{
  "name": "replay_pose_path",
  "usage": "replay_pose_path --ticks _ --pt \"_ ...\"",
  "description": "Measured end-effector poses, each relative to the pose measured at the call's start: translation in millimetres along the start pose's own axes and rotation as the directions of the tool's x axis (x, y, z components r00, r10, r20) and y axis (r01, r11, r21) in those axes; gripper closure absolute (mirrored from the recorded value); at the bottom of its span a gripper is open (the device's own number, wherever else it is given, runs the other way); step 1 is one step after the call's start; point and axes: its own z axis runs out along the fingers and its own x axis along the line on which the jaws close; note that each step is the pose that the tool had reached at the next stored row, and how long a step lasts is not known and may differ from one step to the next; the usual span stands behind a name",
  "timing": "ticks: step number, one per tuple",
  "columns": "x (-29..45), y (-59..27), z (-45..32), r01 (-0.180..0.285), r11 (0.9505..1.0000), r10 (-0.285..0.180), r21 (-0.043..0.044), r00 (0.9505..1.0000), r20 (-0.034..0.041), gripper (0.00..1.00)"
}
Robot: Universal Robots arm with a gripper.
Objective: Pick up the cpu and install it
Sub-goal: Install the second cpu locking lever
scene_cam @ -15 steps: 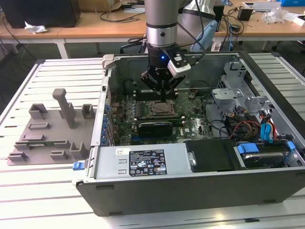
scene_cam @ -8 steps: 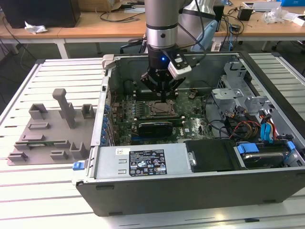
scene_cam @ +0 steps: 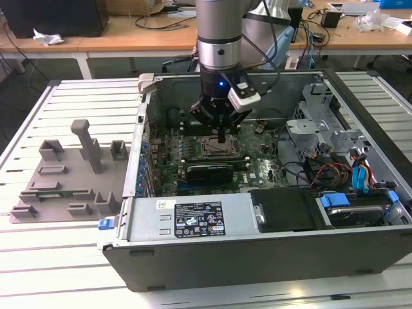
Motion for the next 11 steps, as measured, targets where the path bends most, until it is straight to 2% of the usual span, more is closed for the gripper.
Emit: replay_pose_path --ticks 11 --pt "-0.6 -13.2 1.5 0.001 1.0 -0.001 -0.0003 1.0 0.0001 0.89"
